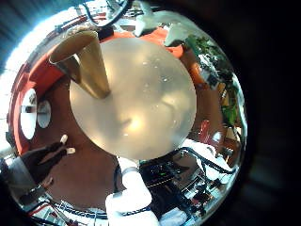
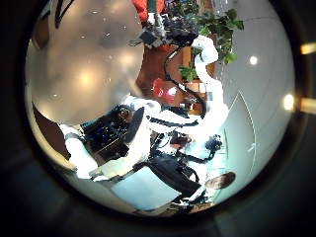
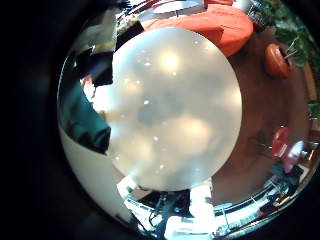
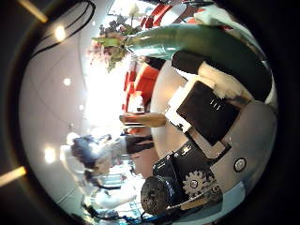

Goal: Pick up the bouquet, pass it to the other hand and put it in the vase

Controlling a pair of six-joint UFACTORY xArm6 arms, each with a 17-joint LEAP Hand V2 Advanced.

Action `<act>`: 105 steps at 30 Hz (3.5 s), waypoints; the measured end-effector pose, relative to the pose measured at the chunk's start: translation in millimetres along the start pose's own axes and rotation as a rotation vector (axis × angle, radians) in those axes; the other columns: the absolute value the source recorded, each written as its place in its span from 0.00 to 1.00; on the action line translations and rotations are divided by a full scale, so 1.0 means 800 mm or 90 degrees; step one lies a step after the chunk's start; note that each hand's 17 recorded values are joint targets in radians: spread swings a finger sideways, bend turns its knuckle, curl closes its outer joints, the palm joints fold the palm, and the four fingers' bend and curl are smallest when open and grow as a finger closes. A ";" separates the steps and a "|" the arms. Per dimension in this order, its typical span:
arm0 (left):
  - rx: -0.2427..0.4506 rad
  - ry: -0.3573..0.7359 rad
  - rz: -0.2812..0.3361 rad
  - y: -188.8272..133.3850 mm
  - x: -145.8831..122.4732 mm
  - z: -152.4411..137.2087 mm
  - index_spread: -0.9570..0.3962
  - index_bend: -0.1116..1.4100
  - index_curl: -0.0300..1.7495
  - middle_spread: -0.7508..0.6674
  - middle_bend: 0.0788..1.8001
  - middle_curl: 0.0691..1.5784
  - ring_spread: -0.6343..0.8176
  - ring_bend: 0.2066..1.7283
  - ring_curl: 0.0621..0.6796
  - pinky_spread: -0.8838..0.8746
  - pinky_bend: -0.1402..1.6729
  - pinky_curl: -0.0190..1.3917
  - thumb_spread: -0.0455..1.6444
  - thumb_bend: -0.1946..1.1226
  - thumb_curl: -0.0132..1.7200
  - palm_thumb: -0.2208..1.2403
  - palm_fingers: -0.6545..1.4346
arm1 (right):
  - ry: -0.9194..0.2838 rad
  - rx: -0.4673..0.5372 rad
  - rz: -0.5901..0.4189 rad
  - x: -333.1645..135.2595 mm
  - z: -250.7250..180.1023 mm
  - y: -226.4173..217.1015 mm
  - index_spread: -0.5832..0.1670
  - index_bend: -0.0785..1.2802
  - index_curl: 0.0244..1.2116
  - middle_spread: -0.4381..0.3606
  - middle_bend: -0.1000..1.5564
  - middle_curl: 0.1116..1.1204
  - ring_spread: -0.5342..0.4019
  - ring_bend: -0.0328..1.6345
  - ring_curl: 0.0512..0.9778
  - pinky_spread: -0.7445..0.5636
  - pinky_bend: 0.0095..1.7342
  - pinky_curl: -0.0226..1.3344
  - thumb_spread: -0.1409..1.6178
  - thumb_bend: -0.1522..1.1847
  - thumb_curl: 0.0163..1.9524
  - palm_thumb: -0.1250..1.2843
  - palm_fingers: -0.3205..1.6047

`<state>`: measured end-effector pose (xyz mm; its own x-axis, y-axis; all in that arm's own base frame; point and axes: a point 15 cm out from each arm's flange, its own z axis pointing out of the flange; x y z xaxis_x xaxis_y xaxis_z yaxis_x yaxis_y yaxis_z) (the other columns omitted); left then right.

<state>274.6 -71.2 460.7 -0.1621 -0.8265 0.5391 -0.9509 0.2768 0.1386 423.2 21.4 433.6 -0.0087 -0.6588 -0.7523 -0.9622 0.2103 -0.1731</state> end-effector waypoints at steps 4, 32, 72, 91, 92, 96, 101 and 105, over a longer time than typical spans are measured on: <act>0.007 0.040 0.006 -0.017 0.012 0.000 0.85 0.19 0.22 0.83 0.07 0.18 0.82 0.22 0.22 0.79 0.18 0.21 0.67 0.12 0.19 0.35 0.40 | -0.126 -0.009 -0.033 -0.038 -0.035 0.019 0.38 0.86 0.86 0.36 0.86 0.78 0.35 0.86 0.77 0.43 0.72 0.67 0.59 0.16 0.49 0.92 0.76; 0.139 0.551 0.194 -0.105 0.176 -0.110 0.87 0.18 0.20 0.84 0.07 0.18 0.82 0.24 0.21 0.79 0.20 0.24 0.59 0.13 0.20 0.29 0.38 | -0.437 -0.170 -0.287 -0.165 -0.036 0.133 0.45 0.91 0.79 0.38 0.89 0.72 0.35 0.87 0.76 0.43 0.69 0.75 0.58 0.13 0.60 0.90 0.76; 0.341 0.574 0.232 -0.089 0.192 -0.209 0.29 0.67 0.54 0.22 0.69 0.51 0.17 0.85 0.81 0.21 0.75 0.62 0.63 0.24 0.39 0.80 0.84 | -0.377 -0.169 -0.149 -0.097 0.086 0.098 0.33 0.44 0.59 0.40 0.61 0.53 0.36 0.75 0.62 0.37 0.54 0.65 0.64 0.09 0.43 0.61 0.25; 0.550 0.375 0.135 -0.019 0.065 -0.276 0.25 0.66 0.61 0.23 0.74 0.49 0.18 0.88 0.84 0.17 0.72 0.78 0.64 0.18 0.47 0.80 0.84 | -0.365 -0.149 -0.142 -0.086 0.093 0.084 0.31 0.32 0.38 0.54 0.37 0.31 0.59 0.47 0.34 0.86 0.34 0.43 0.66 0.10 0.31 0.60 0.22; 0.551 0.387 0.129 -0.020 0.058 -0.274 0.24 0.66 0.61 0.23 0.74 0.49 0.18 0.88 0.84 0.17 0.72 0.79 0.64 0.17 0.47 0.80 0.84 | -0.365 -0.150 -0.142 -0.086 0.093 0.085 0.31 0.31 0.37 0.54 0.36 0.30 0.60 0.46 0.33 0.87 0.33 0.42 0.66 0.10 0.31 0.60 0.23; 0.558 0.394 0.108 -0.021 0.030 -0.267 0.24 0.65 0.62 0.24 0.74 0.48 0.18 0.88 0.85 0.16 0.71 0.81 0.64 0.17 0.48 0.81 0.84 | -0.364 -0.148 -0.144 -0.087 0.092 0.085 0.31 0.29 0.36 0.54 0.34 0.28 0.60 0.44 0.31 0.88 0.31 0.39 0.66 0.10 0.30 0.61 0.25; 0.558 0.418 0.086 -0.029 0.004 -0.254 0.23 0.65 0.63 0.24 0.75 0.48 0.18 0.88 0.85 0.15 0.70 0.84 0.64 0.16 0.49 0.81 0.84 | -0.365 -0.149 -0.144 -0.086 0.093 0.085 0.32 0.27 0.34 0.54 0.31 0.27 0.61 0.42 0.29 0.89 0.28 0.37 0.66 0.10 0.29 0.61 0.27; 0.564 0.424 0.075 -0.034 -0.019 -0.252 0.23 0.64 0.63 0.24 0.75 0.47 0.18 0.88 0.85 0.15 0.69 0.86 0.64 0.15 0.50 0.81 0.84 | -0.364 -0.149 -0.143 -0.086 0.093 0.085 0.33 0.25 0.34 0.54 0.30 0.26 0.61 0.40 0.27 0.89 0.27 0.35 0.66 0.10 0.29 0.62 0.28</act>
<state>356.0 32.5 616.0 -0.3429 -0.3161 0.8846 -0.8342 -0.3305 -0.4415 378.6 134.6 426.0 0.2831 -0.1668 -0.9445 -0.9581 -0.0934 -0.2707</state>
